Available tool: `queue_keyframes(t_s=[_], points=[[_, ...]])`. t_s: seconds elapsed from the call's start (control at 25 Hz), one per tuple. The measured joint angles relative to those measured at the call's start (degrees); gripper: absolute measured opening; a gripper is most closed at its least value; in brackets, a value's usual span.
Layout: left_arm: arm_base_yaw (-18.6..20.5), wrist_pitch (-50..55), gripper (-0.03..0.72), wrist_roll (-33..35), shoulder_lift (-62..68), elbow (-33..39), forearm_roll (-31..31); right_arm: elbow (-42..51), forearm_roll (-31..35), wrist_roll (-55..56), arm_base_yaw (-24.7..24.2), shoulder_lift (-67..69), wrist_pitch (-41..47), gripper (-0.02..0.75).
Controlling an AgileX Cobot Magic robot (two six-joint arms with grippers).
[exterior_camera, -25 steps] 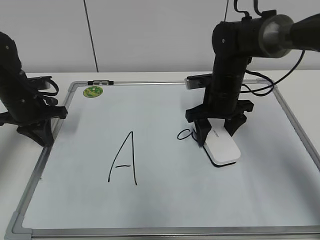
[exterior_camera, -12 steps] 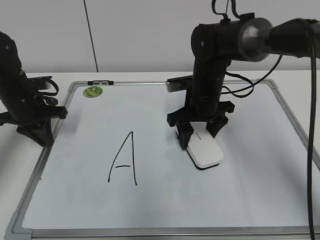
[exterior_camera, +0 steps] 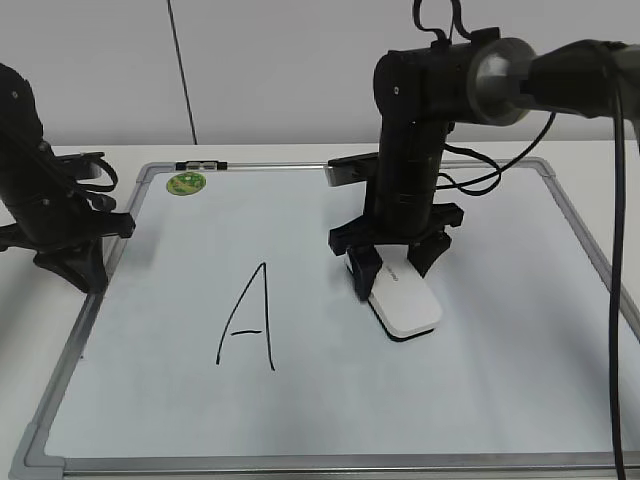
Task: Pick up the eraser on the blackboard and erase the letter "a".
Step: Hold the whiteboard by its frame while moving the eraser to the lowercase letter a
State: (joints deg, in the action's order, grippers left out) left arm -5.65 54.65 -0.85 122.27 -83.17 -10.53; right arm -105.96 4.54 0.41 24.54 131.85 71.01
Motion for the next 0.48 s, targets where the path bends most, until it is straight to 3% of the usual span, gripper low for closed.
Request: queue_keyframes(t_s=[0.48], points=[[0.0,0.0,0.055,0.17,0.0,0.0,-0.33,-0.12,0.3,0.86,-6.16,0.0,-0.21,0.519]])
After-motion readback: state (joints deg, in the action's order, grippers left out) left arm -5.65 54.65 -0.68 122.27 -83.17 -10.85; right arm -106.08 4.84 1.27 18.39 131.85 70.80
